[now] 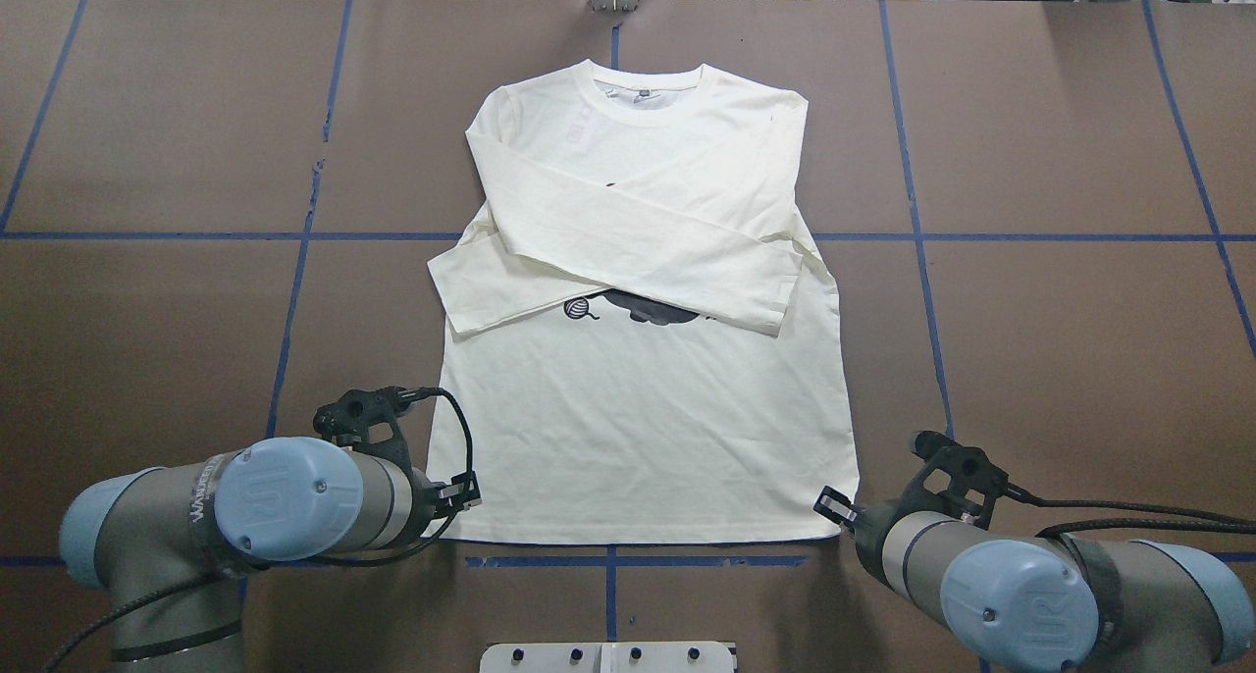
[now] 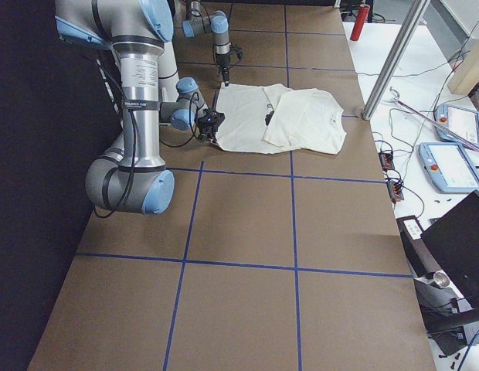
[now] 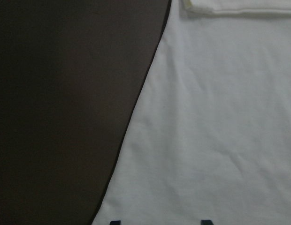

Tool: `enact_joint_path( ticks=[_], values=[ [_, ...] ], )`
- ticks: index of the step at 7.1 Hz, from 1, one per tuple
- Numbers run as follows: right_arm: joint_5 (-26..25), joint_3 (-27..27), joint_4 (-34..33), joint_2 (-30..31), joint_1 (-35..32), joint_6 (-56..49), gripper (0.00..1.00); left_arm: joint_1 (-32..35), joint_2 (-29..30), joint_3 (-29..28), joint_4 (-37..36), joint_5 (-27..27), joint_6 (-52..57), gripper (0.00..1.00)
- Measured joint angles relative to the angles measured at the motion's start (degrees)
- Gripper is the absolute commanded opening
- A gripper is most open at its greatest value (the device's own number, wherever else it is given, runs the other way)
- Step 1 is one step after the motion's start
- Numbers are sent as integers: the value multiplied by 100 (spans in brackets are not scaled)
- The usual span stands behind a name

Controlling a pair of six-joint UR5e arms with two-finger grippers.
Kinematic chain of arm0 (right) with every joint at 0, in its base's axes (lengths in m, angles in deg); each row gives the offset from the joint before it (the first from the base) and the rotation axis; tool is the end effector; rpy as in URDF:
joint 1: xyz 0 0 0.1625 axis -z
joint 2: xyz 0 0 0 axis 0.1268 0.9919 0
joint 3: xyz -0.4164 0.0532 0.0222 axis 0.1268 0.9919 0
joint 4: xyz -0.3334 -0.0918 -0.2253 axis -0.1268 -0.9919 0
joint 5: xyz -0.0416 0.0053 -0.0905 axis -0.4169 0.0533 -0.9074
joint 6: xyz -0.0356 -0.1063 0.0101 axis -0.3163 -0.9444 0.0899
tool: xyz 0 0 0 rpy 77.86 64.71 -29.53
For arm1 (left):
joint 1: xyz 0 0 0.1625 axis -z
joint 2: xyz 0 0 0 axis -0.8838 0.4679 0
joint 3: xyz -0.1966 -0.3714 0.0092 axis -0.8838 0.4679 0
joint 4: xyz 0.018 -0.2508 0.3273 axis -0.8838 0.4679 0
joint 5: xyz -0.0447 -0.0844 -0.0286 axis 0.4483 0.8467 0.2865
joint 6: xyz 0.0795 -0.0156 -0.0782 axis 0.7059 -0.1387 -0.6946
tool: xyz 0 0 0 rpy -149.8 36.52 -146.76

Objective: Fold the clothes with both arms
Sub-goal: 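Grasp the hem corners nearest the robot with both grippers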

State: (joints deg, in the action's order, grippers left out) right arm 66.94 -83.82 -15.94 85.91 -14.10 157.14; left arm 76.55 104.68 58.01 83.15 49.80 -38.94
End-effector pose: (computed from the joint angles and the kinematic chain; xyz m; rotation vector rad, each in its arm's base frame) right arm -0.4621 -0.2106 0.3715 0.0359 -0.8522 0.6197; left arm 0.5181 -0.2584 0.3154 -0.0437 0.8660 -0.2971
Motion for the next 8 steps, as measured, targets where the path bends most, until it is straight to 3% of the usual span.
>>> enact_joint_path(
  ticks=[8],
  values=[
    [59, -11, 0, -3, -98, -45, 0, -168, -169, -26, 0, 13, 1, 53]
  ],
)
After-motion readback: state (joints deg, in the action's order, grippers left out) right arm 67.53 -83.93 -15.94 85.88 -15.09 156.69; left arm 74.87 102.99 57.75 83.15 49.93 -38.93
